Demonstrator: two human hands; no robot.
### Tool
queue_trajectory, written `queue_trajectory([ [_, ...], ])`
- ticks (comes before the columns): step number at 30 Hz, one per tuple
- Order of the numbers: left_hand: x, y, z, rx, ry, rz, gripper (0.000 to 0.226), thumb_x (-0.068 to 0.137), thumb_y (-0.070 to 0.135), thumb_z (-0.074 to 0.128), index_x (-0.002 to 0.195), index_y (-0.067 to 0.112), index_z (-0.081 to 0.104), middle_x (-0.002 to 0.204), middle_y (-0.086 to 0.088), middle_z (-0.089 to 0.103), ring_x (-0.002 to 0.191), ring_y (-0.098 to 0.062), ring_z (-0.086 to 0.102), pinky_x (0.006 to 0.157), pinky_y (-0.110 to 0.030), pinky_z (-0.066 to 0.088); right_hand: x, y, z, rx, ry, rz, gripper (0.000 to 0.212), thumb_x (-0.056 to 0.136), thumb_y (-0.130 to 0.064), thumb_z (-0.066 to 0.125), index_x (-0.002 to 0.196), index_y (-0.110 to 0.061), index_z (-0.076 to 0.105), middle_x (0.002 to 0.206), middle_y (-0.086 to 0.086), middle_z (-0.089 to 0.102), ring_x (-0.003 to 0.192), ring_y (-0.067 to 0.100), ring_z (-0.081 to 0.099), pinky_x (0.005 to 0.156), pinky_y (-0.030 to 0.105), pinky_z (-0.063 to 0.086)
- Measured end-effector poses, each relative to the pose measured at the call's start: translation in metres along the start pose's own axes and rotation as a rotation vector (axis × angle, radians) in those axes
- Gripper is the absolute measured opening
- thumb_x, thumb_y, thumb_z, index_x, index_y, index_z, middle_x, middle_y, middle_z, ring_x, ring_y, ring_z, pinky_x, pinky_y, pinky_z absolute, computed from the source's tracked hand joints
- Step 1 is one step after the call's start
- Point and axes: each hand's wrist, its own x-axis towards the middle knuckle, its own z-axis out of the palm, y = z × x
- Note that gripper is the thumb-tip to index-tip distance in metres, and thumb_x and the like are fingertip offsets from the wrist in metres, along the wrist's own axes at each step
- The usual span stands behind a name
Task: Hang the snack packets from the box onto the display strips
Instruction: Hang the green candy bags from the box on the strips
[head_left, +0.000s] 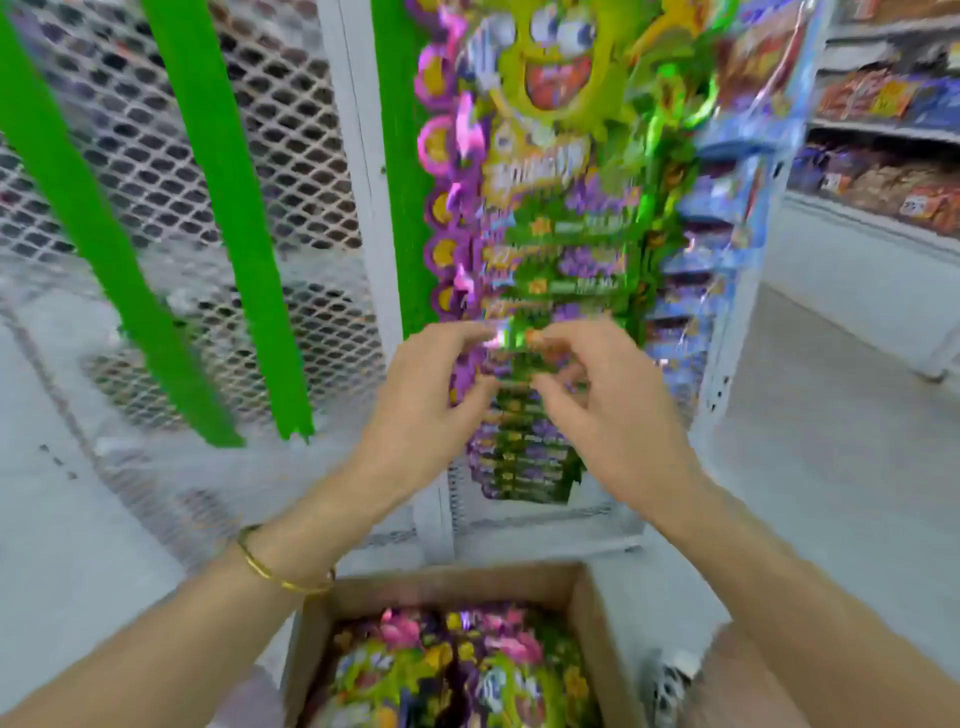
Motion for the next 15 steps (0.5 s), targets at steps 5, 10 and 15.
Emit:
queue_trajectory([
  [5,-0.144,-0.079,0.064,-0.143,-0.351,-0.438,0.033,0.087,0.010,0.058,0.120,0.009,0.054,0.116,-0.005,0.058,0.107,-0.013,0.053,0.089,-0.012,0.039,-0.143,0.092,0.126,0.124,-0.514,0.587,0.026,0.082,-0.011,0.063,0.107,-0.006,0.058,0.098,0.007,0.060,0.095,0.026,0.059,0.087,0.040,0.046],
  [10,-0.195,-0.121,0.088,-0.161,-0.422,-0.711,0.030,0.085,0.000,0.055,0.115,0.007,0.056,0.114,-0.010,0.063,0.098,-0.021,0.061,0.095,-0.025,0.045,-0.240,0.131,0.199,-0.070,-0.962,0.849,0.058,0.084,-0.047,0.059,0.120,-0.004,0.046,0.122,0.017,0.055,0.109,0.032,0.055,0.087,0.036,0.044],
  [15,-0.201,-0.122,0.093,-0.164,-0.483,-0.729,0.029,0.089,0.009,0.055,0.118,0.011,0.055,0.116,-0.006,0.059,0.097,-0.016,0.057,0.090,-0.024,0.043,-0.277,0.132,0.225,-0.275,-1.053,0.860,0.096,0.074,-0.074,0.049,0.140,-0.008,0.030,0.141,0.019,0.036,0.127,0.039,0.037,0.099,0.046,0.038],
])
